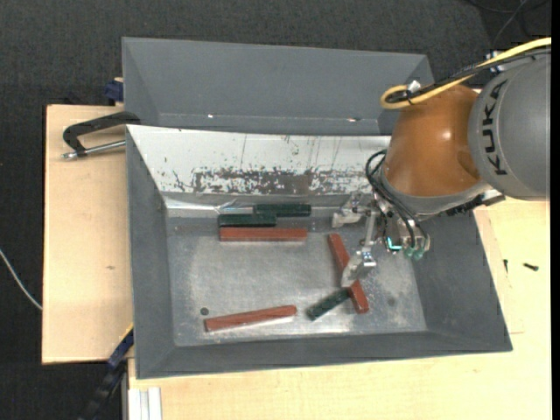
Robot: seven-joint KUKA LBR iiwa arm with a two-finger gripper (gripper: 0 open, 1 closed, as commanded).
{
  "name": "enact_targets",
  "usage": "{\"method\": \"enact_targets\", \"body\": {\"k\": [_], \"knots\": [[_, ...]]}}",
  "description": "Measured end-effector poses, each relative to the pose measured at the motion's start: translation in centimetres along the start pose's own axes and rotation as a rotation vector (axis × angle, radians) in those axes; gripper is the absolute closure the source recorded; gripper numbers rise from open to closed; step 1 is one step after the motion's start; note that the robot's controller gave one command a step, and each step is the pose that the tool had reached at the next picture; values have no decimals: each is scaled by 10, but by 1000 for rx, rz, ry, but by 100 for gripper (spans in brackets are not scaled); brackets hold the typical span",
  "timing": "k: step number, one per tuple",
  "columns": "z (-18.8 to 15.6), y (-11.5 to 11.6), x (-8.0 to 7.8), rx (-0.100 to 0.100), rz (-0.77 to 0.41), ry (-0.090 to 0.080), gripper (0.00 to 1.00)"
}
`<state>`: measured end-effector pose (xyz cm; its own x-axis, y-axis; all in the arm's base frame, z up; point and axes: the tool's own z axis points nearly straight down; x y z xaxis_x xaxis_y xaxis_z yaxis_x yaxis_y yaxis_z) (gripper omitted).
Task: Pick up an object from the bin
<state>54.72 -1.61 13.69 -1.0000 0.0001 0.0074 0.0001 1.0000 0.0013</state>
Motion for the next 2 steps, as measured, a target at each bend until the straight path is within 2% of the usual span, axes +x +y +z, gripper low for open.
{"method": "enact_targets", "body": {"k": [1, 2], "knots": [[-4, 0, -2, 0, 0, -8, 0], [55, -3, 26, 1, -117, 6, 100]]}}
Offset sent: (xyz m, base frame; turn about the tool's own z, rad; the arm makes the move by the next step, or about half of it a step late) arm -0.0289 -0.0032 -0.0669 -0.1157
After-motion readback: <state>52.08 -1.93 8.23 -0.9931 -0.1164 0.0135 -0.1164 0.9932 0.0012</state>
